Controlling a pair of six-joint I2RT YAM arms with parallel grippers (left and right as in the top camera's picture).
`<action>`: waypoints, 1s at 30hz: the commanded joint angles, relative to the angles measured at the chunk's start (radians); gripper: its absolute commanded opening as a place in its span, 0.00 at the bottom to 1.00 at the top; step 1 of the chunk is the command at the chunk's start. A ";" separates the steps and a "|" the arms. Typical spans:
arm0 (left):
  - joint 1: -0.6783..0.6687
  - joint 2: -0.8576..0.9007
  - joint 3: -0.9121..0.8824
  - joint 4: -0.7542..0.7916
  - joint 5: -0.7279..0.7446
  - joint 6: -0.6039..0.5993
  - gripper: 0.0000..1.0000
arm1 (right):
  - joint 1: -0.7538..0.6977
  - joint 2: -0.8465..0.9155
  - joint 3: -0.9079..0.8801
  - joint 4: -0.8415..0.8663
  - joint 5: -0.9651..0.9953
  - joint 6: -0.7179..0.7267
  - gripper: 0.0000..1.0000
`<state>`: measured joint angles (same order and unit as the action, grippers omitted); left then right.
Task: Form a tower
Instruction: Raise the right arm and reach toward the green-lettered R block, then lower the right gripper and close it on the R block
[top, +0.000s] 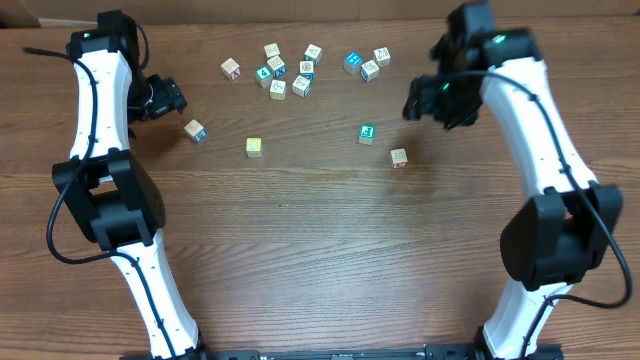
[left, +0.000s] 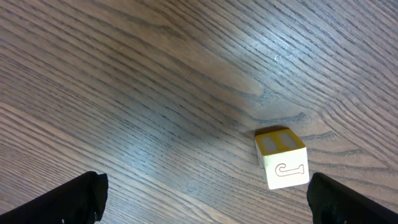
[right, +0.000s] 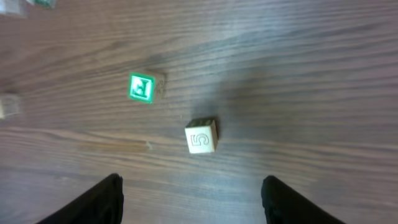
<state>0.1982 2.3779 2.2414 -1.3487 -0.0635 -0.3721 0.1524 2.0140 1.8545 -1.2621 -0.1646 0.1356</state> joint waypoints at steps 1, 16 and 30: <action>-0.003 -0.037 0.019 0.000 0.005 -0.021 1.00 | 0.032 -0.001 -0.119 0.091 0.011 0.007 0.72; -0.003 -0.037 0.019 0.000 0.005 -0.021 1.00 | 0.110 -0.001 -0.363 0.371 0.193 0.031 0.82; -0.004 -0.037 0.019 0.000 0.005 -0.021 0.99 | 0.110 -0.001 -0.363 0.334 0.193 0.037 0.65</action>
<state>0.1982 2.3779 2.2414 -1.3487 -0.0635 -0.3725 0.2623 2.0193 1.4975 -0.9306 0.0170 0.1665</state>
